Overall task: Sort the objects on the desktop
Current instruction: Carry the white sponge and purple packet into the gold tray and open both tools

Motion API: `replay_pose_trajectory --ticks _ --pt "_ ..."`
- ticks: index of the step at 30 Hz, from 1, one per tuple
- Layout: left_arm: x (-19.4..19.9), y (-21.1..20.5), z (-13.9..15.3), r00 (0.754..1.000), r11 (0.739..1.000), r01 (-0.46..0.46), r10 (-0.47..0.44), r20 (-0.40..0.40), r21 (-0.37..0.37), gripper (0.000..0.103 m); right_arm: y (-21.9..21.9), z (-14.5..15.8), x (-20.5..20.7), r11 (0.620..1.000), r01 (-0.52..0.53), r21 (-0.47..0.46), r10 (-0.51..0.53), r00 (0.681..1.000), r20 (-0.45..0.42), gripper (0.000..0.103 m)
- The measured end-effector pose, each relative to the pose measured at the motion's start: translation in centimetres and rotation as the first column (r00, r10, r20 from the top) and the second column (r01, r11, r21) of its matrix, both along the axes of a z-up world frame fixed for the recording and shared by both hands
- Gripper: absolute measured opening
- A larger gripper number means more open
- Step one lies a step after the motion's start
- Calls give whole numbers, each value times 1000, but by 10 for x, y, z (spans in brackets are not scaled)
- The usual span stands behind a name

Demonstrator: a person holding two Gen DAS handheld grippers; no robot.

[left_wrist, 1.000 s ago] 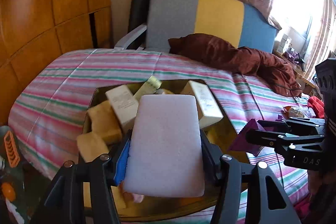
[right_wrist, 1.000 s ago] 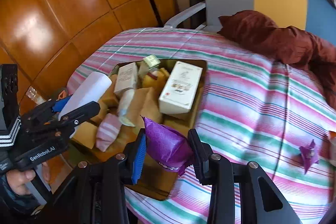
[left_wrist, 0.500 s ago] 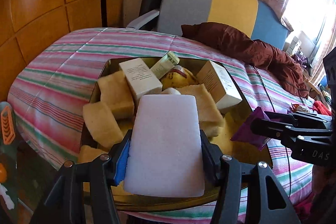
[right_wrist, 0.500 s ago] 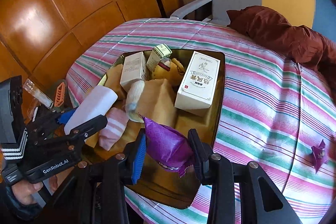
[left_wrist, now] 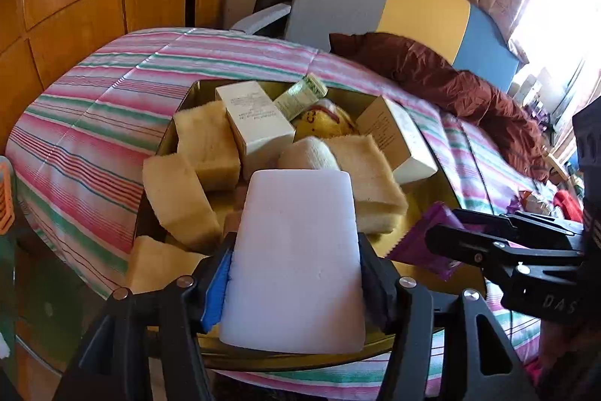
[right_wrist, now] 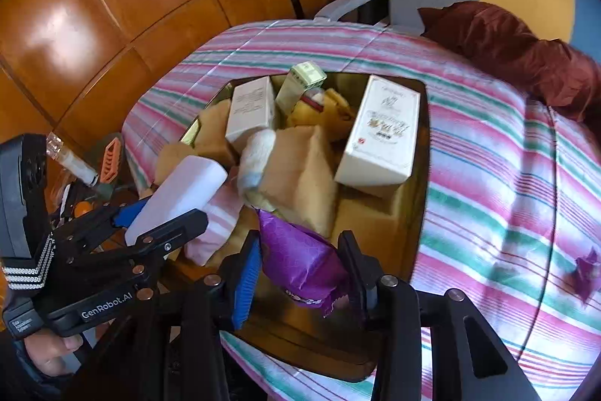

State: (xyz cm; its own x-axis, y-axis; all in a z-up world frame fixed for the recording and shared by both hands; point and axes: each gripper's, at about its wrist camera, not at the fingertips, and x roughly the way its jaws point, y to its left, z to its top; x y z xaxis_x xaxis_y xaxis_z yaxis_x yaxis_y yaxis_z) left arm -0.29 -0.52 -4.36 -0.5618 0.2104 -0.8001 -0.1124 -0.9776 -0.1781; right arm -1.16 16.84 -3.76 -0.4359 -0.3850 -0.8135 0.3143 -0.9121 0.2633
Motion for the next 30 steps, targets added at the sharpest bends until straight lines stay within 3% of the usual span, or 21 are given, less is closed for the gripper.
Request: replay_pose_trajectory --ticks 8,17,30 --pt "1 -3 1 1000 1000 -17 17 -11 4 62 -9 -11 4 1000 -16 16 16 1000 20 43" --pt "0 -4 -4 999 999 -29 29 13 -21 65 -14 -7 10 995 -5 101 8 1000 -28 49" --pt "4 1 4 1000 1000 -13 13 -17 -18 66 -3 0 16 991 37 130 -28 998 -64 53"
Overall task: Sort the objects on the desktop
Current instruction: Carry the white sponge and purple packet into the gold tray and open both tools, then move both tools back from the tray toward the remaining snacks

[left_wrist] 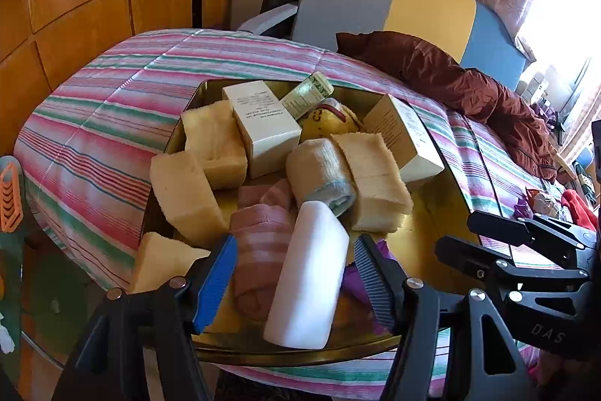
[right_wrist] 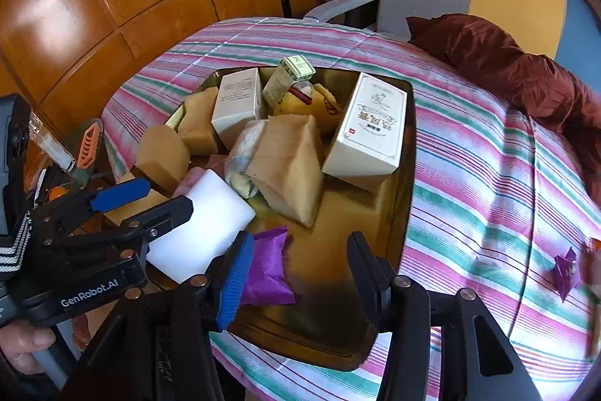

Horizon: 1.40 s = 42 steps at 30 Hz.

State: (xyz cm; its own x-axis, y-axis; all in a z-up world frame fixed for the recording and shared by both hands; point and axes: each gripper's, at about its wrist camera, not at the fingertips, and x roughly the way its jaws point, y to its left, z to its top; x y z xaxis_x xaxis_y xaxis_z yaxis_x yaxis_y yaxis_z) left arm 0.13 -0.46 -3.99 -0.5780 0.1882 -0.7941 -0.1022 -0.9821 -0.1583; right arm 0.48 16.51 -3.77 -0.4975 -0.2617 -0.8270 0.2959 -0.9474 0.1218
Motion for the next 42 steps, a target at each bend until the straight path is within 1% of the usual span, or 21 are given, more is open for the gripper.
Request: replay_pose_trajectory --ticks 5,11,17,21,25,29,34,40,42 --pt "0 7 7 1000 1000 16 -17 -18 -14 66 8 7 1 1000 18 11 -18 1000 -25 56" --pt "-2 16 19 998 999 44 -44 -50 -16 66 29 18 3 996 73 45 -70 996 -60 63" --pt "-4 30 25 995 997 76 -78 -63 -28 66 46 29 5 990 115 87 -107 989 -99 68" --pt "-6 40 29 992 994 100 -102 -72 -38 66 58 32 6 984 136 115 -123 986 -111 70" --pt "-9 55 33 987 989 136 -140 -76 -58 66 72 33 8 980 157 125 -143 983 -115 71" --pt "-11 75 36 979 981 184 -189 -81 -68 66 89 35 12 972 187 144 -171 978 -118 74" --pt "-13 100 39 965 967 242 -248 -82 -76 66 116 38 17 952 242 188 -220 967 -131 76" --pt "-14 135 43 942 944 317 -325 -87 -90 66 160 40 23 921 320 224 -296 946 -133 78" --pt "-14 149 43 931 933 348 -355 -81 -93 66 179 40 27 908 352 229 -330 935 -128 81"
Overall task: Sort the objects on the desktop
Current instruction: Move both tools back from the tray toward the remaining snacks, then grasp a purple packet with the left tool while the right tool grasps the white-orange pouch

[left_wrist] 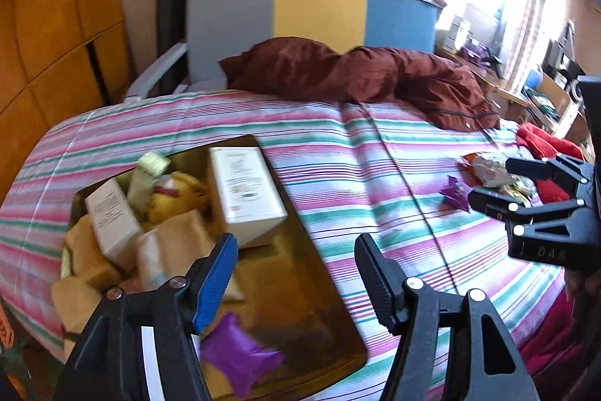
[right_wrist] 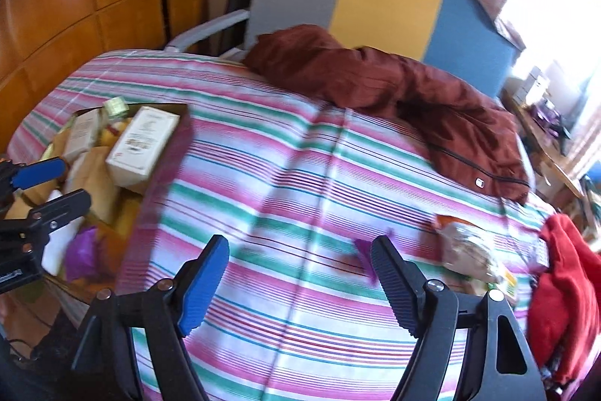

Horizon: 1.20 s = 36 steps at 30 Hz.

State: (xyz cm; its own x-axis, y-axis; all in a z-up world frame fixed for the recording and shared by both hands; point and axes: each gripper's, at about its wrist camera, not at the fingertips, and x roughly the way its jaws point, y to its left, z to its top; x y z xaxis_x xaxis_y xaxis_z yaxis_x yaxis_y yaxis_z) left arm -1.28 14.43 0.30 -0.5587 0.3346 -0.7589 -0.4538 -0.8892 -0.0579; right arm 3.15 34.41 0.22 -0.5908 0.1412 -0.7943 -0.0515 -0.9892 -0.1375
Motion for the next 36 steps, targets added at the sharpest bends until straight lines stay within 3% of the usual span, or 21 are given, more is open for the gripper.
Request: replay_pose_trajectory --ticks 8,16,18,26,32,36 --pt "3 53 -4 993 993 118 -117 12 -16 66 78 1 10 986 168 0 -168 985 25 82" --pt "1 112 -13 974 974 225 -223 42 -32 66 151 -3 8 942 336 3 -335 941 40 83" --pt "-1 129 -17 966 966 256 -254 50 -39 66 164 -7 4 930 368 24 -369 928 45 88" --pt "-14 195 -37 921 924 382 -377 100 -28 71 199 -37 -30 927 375 -10 -373 925 75 102" --pt "-27 236 -61 881 888 459 -449 152 -35 77 210 -63 -52 941 339 -17 -334 932 140 103" --pt "-35 255 -78 869 876 479 -464 171 -59 80 212 -78 -61 947 322 -3 -316 931 185 103"
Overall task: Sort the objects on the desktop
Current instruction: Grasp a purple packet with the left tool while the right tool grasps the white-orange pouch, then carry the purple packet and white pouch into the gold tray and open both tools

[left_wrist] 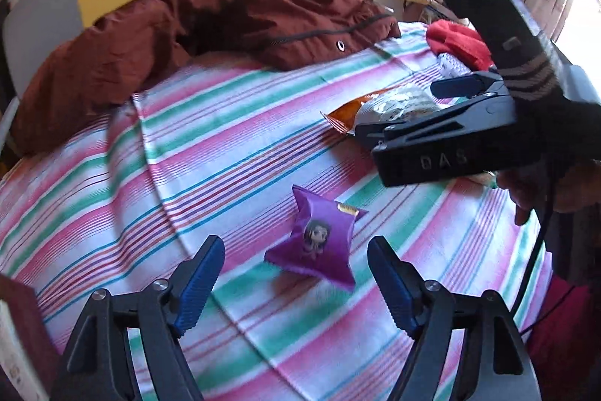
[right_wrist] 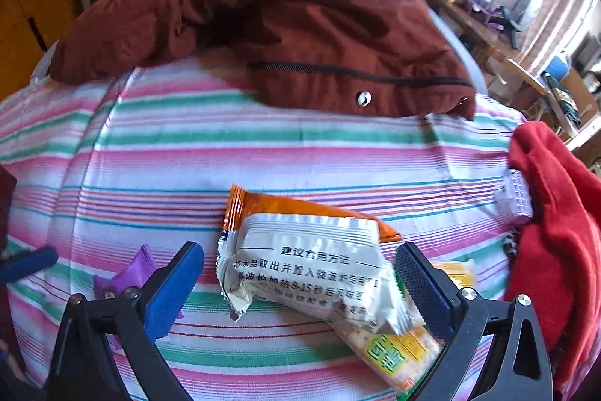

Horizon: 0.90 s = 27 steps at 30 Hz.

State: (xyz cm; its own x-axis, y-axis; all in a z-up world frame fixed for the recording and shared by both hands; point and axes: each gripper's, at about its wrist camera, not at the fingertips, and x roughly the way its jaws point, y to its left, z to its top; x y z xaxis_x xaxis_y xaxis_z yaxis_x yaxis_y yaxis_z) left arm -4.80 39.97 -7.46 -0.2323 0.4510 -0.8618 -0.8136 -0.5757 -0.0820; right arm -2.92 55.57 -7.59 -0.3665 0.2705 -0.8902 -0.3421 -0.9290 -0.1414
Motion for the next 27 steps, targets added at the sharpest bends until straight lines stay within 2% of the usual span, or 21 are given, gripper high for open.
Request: replay_pose_trajectory --ticks 4,6,8,12,19,27 --pt "-9 12 -12 1000 1000 -4 4 11 -21 78 3 -9 -7 1000 -2 -13 2 1000 14 102" --pt "-13 17 -17 1000 1000 4 -4 26 -21 73 4 -13 -9 1000 -5 -10 5 1000 26 99" --pt "-15 20 -21 1000 999 6 -5 24 -35 58 3 -14 -10 1000 -14 -4 14 999 29 95" --pt "-14 16 -19 1000 1000 5 -5 -11 -27 39 1 -13 -10 999 -27 26 26 999 42 82" --pt "-15 -1 -17 999 999 -41 41 4 -3 38 -8 -8 -10 998 -57 41 56 998 37 72" --pt "-10 -31 7 987 990 -135 139 -79 43 38 -24 4 -6 995 -98 36 99 995 -15 70"
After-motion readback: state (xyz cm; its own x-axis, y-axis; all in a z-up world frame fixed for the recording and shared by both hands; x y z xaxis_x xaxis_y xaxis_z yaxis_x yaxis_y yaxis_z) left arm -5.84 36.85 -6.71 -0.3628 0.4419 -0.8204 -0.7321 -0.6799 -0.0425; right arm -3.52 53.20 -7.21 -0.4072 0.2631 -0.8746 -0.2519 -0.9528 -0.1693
